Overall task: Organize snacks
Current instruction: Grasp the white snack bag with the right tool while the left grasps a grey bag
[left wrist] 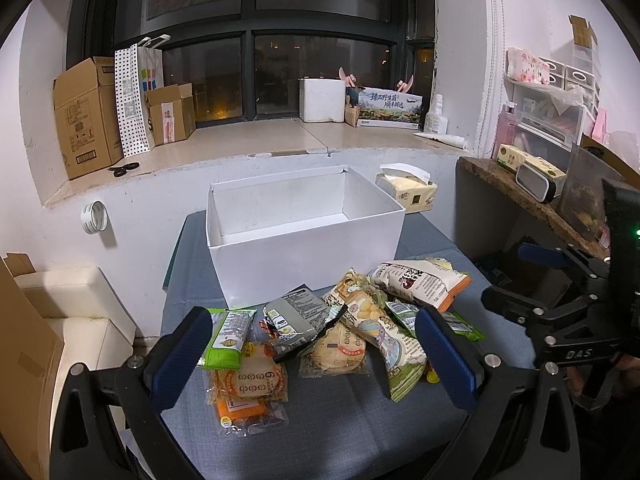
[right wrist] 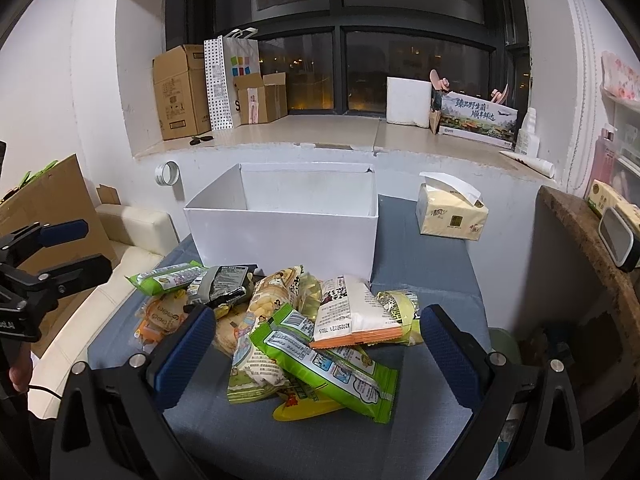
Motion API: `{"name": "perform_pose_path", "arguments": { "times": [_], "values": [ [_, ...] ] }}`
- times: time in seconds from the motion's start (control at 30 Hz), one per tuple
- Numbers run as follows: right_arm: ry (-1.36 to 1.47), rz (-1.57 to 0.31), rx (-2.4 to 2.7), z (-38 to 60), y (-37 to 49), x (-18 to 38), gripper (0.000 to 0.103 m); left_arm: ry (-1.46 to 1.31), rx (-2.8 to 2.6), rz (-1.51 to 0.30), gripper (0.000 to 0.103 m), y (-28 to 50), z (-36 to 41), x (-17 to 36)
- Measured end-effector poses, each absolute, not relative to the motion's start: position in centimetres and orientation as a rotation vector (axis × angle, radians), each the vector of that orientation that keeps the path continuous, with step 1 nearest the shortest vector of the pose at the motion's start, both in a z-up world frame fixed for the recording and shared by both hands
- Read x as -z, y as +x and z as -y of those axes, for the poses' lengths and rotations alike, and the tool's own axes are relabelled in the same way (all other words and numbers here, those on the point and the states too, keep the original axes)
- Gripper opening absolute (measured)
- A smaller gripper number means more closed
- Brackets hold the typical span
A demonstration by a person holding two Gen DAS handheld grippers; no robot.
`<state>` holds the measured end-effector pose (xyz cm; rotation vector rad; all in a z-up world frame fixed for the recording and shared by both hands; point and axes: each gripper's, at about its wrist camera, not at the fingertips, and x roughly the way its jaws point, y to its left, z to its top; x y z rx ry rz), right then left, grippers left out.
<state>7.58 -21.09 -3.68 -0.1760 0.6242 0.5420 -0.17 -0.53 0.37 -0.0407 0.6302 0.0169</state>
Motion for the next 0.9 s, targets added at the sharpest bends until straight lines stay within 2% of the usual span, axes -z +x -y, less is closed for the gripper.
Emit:
{"name": "perform_pose_path", "arguments": {
  "times": [0.63, 0.7, 0.73, 0.77, 0.9],
  "values": [
    [-0.163, -1.000, -0.559, 18.5, 21.8, 11.1, 0.102, -0.068, -0.022, -0.646, 0.103, 0.0, -0.6, 0.1],
    [-0.159, -1.024, -0.579, 18.2, 22.3, 12.0, 0.094, -0.072, -0.031, -0.651, 0.103, 0.0, -0.9, 0.2],
    [-0.175, -1.025, -0.570, 18.0, 22.3, 12.3, 0.081, -0.073, -0.038, -0.653, 0.103, 0.0, -0.9, 0.3],
    [-0.192, -1.042, -0.567, 17.7, 22.4, 12.8, 0.057, -0.074, -0.041, -0.656, 0.103, 0.0, -1.0, 0.3],
    [-0.215, -1.056, -0.573, 17.3, 21.7, 13.3, 0.047, -0.080, -0.040, -0.658, 0.103, 0.0, -1.3, 0.4]
  ]
}}
